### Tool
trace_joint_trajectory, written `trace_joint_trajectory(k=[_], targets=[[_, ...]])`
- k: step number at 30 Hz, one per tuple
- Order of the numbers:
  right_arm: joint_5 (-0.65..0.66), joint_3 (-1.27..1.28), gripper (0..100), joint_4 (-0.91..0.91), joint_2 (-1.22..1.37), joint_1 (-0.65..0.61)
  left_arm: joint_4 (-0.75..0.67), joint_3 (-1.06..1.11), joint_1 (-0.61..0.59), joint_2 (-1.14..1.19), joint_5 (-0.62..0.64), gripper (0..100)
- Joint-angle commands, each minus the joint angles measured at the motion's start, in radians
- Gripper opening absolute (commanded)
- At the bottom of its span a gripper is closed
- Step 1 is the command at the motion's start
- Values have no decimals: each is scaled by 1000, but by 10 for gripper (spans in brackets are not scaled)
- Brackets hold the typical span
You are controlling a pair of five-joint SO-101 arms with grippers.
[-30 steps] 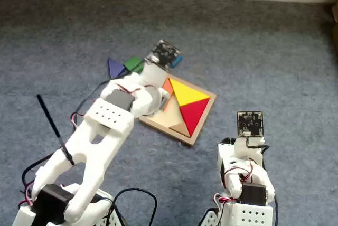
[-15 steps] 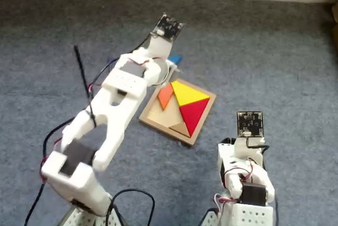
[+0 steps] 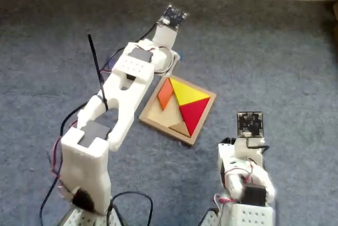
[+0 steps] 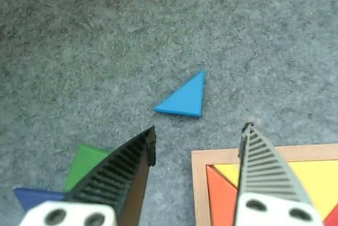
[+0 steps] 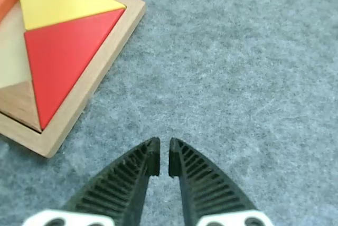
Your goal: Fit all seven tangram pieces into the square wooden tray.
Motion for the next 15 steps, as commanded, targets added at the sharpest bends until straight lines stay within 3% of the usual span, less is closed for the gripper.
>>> trace_joint_trajectory(k=[1,9,15], targets=[[-2,142,44,-19,-8,13,3,-31,-36,-22,11,259],[-2,142,44,-19,-8,13,3,-99,-156,-12,11,259],[-2,142,44,-19,-8,13,6,-229,-153,61,9,263]])
